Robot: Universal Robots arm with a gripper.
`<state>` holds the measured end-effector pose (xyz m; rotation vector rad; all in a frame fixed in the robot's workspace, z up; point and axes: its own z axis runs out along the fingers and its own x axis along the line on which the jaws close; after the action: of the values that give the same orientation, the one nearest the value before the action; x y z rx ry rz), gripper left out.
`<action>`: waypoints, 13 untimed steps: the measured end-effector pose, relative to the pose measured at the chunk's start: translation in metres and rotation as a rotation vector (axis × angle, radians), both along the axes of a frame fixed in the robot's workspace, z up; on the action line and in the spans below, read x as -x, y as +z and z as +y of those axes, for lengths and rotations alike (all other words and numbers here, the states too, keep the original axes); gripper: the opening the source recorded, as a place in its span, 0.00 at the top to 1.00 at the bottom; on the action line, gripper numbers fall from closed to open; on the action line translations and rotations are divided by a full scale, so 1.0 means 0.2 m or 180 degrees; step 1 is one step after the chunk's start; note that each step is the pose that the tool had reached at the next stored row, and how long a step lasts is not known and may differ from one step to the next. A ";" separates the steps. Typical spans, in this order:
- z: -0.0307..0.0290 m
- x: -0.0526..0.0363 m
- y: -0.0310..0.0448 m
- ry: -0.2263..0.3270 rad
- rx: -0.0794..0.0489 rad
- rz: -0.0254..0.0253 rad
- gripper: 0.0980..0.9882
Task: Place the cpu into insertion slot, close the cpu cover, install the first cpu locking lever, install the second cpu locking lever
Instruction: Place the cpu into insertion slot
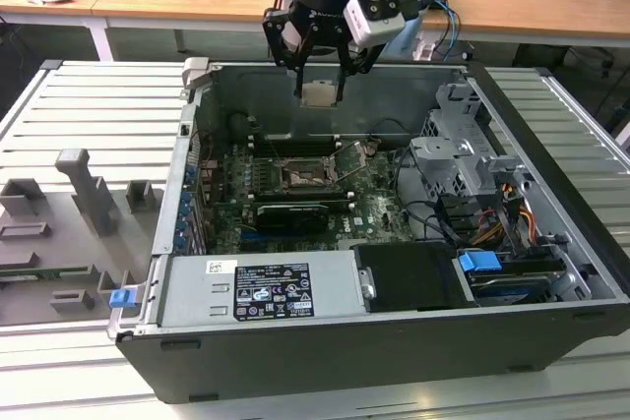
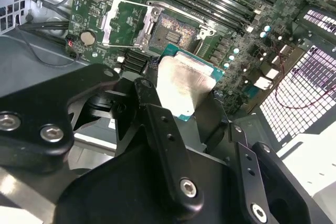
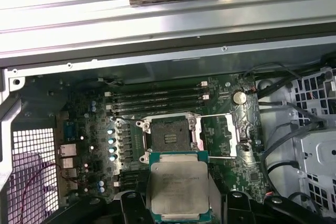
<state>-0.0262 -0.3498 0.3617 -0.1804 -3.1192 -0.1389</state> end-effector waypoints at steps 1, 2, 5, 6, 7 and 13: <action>0.000 0.000 0.000 -0.0009 0.0000 0.0000 0.52; 0.000 0.000 0.000 -0.0016 0.0000 0.0000 0.52; 0.000 0.000 -0.001 -0.0044 0.0000 0.0000 0.52; 0.000 0.000 -0.001 -0.0053 0.0000 0.0000 0.52; 0.000 0.000 -0.002 -0.0075 0.0000 0.0000 0.52; 0.000 0.002 -0.003 -0.0234 0.0000 0.0000 0.52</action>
<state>-0.0265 -0.3498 0.3611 -0.2950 -3.1136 -0.1398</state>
